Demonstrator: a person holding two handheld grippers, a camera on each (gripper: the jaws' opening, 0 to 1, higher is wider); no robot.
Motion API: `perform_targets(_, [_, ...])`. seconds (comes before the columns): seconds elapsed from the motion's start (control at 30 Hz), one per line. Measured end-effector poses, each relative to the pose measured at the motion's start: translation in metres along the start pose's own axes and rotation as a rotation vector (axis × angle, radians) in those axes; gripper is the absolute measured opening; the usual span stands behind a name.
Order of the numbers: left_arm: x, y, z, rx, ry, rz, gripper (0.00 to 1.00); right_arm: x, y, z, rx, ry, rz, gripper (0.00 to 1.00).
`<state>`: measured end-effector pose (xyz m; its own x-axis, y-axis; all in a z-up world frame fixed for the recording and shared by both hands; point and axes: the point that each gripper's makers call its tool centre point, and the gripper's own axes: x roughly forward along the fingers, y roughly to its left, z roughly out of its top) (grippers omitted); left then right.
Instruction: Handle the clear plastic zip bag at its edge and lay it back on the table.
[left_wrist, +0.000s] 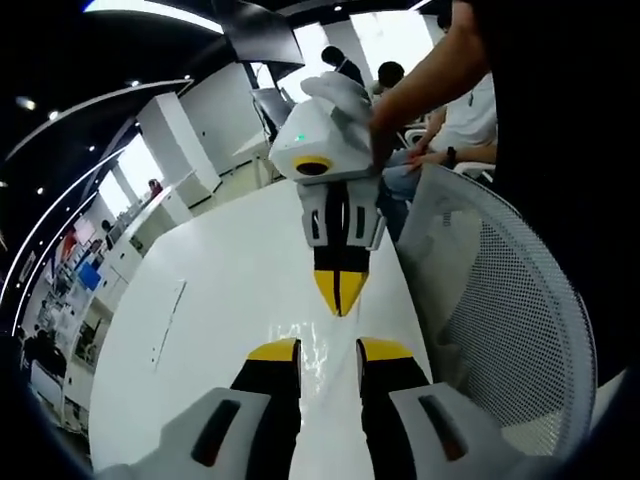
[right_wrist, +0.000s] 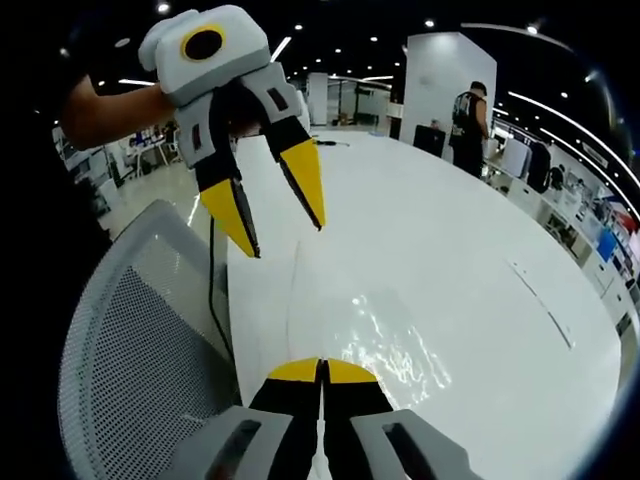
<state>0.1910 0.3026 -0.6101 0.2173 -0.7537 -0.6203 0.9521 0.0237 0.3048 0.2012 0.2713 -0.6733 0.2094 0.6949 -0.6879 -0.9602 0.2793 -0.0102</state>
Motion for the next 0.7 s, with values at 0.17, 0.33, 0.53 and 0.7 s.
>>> perform_targets(0.17, [0.009,-0.009,-0.005,0.010,0.019,-0.036,0.20,-0.001,0.001,0.000,0.008,0.002,0.004,0.00])
perform_targets(0.33, [0.017,-0.018,-0.007,0.023,0.030,-0.064,0.20,-0.002,0.000,0.001,0.012,0.002,0.003,0.00])
perform_targets(0.53, [0.024,-0.023,-0.010,0.049,0.046,-0.084,0.19,-0.003,0.000,0.004,0.015,0.002,0.002,0.00])
perform_targets(0.7, [0.028,-0.024,-0.013,0.076,0.060,-0.095,0.15,-0.004,-0.001,0.004,0.020,0.002,0.003,0.00])
